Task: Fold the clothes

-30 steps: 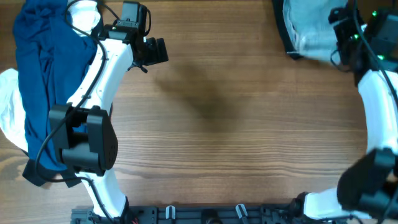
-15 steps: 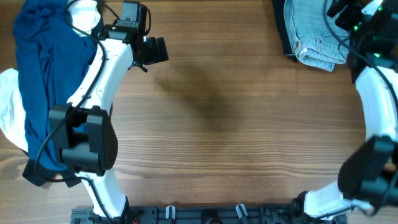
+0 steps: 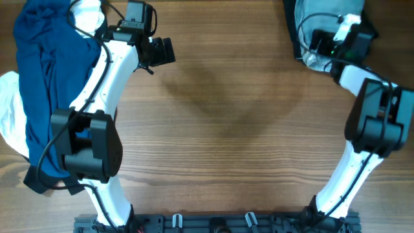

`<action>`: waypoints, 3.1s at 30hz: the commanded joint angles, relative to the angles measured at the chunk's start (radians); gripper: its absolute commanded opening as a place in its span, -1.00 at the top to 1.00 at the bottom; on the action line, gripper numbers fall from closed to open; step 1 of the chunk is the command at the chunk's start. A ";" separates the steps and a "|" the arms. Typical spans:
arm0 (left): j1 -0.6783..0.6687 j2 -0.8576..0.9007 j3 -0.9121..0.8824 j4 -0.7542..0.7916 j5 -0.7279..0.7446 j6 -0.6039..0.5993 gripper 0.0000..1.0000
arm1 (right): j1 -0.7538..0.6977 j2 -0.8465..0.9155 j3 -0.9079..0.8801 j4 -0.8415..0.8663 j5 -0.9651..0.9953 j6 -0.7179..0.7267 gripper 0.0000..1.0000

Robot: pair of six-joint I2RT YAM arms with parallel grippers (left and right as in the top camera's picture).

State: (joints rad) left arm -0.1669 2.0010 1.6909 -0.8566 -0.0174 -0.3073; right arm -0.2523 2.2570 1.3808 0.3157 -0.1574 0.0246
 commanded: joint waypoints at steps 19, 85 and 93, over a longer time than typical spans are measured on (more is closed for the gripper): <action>0.005 -0.024 0.016 0.011 0.005 0.012 -0.99 | 0.010 -0.179 -0.001 -0.144 0.158 -0.158 -1.00; 0.005 -0.024 0.016 0.011 0.005 0.012 -1.00 | 0.205 -1.989 -1.160 -0.240 -0.053 0.108 -0.99; 0.005 -0.024 0.016 0.011 0.005 0.012 -0.99 | 0.229 -2.183 -1.330 -0.249 -0.042 0.106 -1.00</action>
State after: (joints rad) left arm -0.1669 2.0010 1.6909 -0.8474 -0.0174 -0.3077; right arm -0.0277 0.1326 0.0895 0.0681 -0.2329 0.1116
